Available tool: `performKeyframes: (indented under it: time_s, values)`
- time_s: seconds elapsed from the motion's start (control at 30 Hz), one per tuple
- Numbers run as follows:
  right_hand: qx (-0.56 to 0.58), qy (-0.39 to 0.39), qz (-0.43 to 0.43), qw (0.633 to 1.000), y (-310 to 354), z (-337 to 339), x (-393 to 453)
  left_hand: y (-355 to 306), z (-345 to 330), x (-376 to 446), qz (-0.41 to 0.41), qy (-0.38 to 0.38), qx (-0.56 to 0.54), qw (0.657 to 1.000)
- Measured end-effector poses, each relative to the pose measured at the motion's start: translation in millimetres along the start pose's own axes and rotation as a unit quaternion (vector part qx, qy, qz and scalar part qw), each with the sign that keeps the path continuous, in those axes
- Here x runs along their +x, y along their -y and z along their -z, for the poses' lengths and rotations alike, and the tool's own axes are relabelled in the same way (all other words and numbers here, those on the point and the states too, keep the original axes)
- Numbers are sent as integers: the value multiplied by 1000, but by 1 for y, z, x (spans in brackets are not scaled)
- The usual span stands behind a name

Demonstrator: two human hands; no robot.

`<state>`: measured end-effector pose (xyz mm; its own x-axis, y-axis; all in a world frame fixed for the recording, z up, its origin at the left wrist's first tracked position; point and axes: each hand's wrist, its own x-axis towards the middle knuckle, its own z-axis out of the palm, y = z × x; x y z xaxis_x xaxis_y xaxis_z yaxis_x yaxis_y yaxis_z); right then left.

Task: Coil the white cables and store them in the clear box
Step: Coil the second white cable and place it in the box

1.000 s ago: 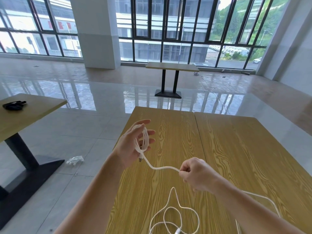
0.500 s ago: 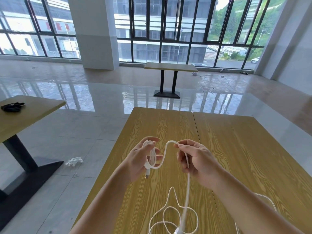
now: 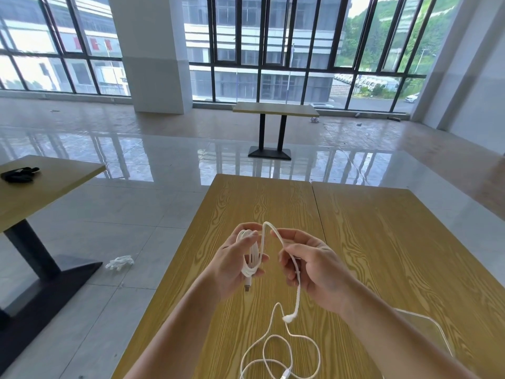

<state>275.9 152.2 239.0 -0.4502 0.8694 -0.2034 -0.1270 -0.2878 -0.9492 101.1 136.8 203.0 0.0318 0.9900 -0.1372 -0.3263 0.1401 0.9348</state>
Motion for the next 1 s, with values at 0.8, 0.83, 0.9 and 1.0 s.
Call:
performKeyframes:
  time_s: [0.8,0.83,0.9,1.0]
  values:
    - [-268,53,37,961,-14,-15,-14,3,-5,4,-60,-45,-69,995]
    - [-281,70,26,957,-15,-13,-16,1,-3,3,-61,-60,-84,993]
    - [-315,104,4,943,-16,-7,-19,-2,2,3,-61,-90,-107,988]
    - [-364,151,-43,918,-15,6,-24,-7,12,5,-57,-134,-148,978]
